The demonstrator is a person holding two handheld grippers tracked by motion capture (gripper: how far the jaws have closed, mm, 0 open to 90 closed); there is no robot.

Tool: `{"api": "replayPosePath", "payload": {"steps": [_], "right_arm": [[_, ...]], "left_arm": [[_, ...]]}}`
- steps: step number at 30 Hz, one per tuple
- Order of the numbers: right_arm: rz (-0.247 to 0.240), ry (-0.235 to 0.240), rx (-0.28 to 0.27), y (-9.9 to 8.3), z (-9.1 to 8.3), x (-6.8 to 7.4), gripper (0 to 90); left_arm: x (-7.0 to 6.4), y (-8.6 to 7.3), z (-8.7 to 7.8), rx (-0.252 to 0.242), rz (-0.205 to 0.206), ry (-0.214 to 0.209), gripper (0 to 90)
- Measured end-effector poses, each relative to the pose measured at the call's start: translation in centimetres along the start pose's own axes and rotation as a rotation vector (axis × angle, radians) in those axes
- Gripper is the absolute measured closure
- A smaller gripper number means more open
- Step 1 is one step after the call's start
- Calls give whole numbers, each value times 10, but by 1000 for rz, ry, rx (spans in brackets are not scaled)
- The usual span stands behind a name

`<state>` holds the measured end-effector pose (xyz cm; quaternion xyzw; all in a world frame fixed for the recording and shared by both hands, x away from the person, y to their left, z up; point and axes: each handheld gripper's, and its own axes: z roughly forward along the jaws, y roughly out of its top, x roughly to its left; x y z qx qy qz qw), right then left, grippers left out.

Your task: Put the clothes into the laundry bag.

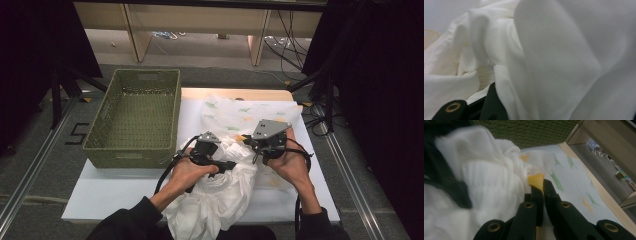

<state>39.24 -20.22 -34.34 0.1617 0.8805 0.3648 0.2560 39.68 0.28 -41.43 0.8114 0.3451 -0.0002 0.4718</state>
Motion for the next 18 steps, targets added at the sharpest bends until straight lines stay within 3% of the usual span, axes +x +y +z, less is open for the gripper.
{"api": "replayPosePath", "payload": {"steps": [1,3,5,8,11,15,18], "right_arm": [[-3,-3,-4,1,-1,1,900],[-4,2,-8,3,-2,2,900],[3,10,10,0,1,2,900],[15,10,49,-8,7,-2,900],[23,6,51,-13,8,-6,900],[31,2,46,-14,7,-8,900],[31,0,42,-15,6,-8,900]], "left_arm": [[0,-1,6,-6,-6,7,572],[-3,-2,14,-6,22,36,558],[-4,-2,17,-11,14,35,525],[-1,0,11,-31,-20,23,431],[-4,2,1,-26,-22,-6,289],[-20,8,-26,-82,53,25,217],[-28,8,-40,-47,145,16,185]]}}
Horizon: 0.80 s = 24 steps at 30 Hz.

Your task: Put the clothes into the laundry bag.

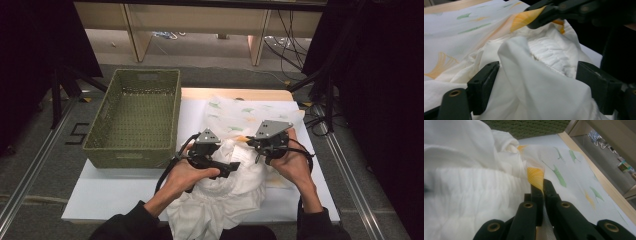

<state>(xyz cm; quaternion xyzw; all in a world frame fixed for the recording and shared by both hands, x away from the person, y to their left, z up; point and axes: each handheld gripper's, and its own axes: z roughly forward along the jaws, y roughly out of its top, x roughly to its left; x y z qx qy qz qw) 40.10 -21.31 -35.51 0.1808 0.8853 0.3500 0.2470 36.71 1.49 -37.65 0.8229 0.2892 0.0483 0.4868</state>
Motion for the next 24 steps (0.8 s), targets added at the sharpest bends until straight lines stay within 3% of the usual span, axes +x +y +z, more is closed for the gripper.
{"api": "replayPosePath", "payload": {"steps": [1,4,7,8,9,11,13,15,19,21,24], "right_arm": [[1,3,-3,0,0,0,899],[3,3,-3,0,-1,0,899],[19,-2,8,1,-2,1,899],[-7,-5,3,1,-2,0,899],[-4,0,3,2,-2,1,899],[-9,1,3,3,-3,2,900],[7,15,-4,4,-7,4,900],[-1,23,-2,6,-10,5,900],[-4,18,-35,13,-19,8,900],[8,15,-42,14,-22,9,900],[13,20,-9,8,-18,8,900]], "left_arm": [[-4,-3,0,16,19,18,180],[-7,-17,15,87,59,11,168],[-5,-25,37,142,34,-44,159],[-4,-26,42,150,32,-48,230],[-3,-26,46,139,55,-60,396],[0,-24,51,101,13,-86,648],[5,-18,51,54,-14,-79,756],[13,-9,46,-6,-64,-59,786],[17,6,35,-100,-91,-35,827],[20,5,38,-109,-114,-41,825],[24,-6,51,-59,-100,6,773]]}}
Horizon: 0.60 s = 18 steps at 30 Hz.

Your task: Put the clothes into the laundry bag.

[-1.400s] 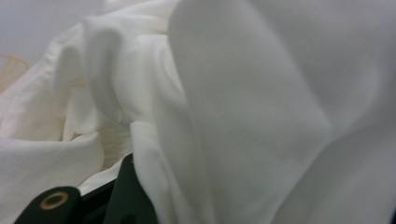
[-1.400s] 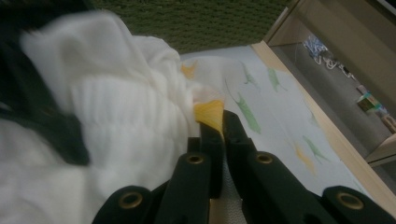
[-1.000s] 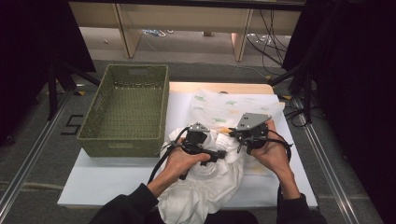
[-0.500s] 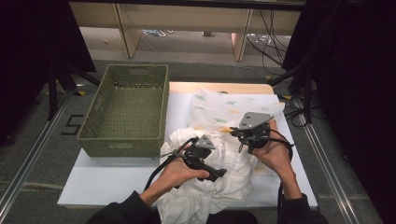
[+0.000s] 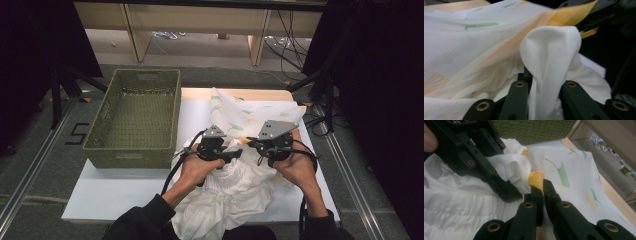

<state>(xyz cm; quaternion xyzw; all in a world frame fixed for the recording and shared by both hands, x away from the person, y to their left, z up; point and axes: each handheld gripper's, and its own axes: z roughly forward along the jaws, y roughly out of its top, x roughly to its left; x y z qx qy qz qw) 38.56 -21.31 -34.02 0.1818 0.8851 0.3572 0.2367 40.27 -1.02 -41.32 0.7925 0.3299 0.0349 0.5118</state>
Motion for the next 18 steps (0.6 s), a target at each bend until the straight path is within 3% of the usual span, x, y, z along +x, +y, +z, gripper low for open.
{"api": "replayPosePath", "payload": {"steps": [2,4,5,7,8,10,12,14,15,18], "right_arm": [[5,14,17,-4,5,-1,900],[0,12,21,-6,7,-1,900],[22,7,28,-6,7,0,900],[10,16,25,-7,7,-1,900],[6,13,23,-7,7,-2,900],[-1,14,14,-7,7,-3,900],[-3,11,13,-7,6,-3,900],[-8,14,15,-7,7,-2,899],[14,14,23,-6,7,0,899],[-5,18,20,-5,9,0,899]], "left_arm": [[3,-8,8,27,-25,2,725],[6,-10,6,13,-71,-33,604],[7,-8,1,16,-77,-41,520],[3,-4,-12,11,-63,-35,369],[2,-1,-24,-5,-34,-33,316],[1,3,-44,-39,0,-22,264],[4,6,-65,-39,31,22,225],[11,4,-78,-7,89,93,208],[15,1,-79,16,91,123,206],[30,-14,-70,90,70,159,187]]}}
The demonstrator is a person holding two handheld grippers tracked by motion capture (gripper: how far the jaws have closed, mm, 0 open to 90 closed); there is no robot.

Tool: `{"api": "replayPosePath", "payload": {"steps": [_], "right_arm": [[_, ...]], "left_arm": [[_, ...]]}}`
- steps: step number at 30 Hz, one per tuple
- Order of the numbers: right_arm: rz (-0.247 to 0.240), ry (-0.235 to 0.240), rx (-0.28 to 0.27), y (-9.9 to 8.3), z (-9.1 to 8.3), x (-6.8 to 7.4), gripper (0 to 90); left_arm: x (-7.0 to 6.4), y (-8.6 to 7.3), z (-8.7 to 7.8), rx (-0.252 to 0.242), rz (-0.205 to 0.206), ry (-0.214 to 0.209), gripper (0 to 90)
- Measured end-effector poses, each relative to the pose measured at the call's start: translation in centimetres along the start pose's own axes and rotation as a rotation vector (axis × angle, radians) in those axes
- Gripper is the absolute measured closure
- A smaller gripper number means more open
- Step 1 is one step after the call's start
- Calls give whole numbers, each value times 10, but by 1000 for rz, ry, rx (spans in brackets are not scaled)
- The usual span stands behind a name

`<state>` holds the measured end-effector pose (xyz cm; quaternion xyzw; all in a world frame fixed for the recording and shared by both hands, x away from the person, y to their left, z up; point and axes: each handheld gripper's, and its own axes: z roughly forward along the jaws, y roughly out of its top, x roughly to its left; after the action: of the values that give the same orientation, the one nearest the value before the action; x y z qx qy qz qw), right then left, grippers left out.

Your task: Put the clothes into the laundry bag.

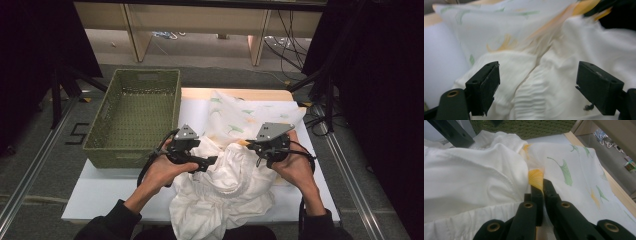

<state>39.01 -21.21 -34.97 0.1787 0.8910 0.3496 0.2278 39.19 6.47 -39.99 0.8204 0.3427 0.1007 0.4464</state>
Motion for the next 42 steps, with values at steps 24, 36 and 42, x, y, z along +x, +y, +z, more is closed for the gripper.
{"api": "replayPosePath", "payload": {"steps": [24,36,42], "right_arm": [[-25,29,-38,10,-2,9,900],[-3,22,-18,0,-9,1,900],[-2,22,-19,0,-11,1,900]], "left_arm": [[-56,10,46,31,113,-174,724],[-17,13,61,27,-55,-108,448],[-18,10,-1,-32,-57,-144,271]]}}
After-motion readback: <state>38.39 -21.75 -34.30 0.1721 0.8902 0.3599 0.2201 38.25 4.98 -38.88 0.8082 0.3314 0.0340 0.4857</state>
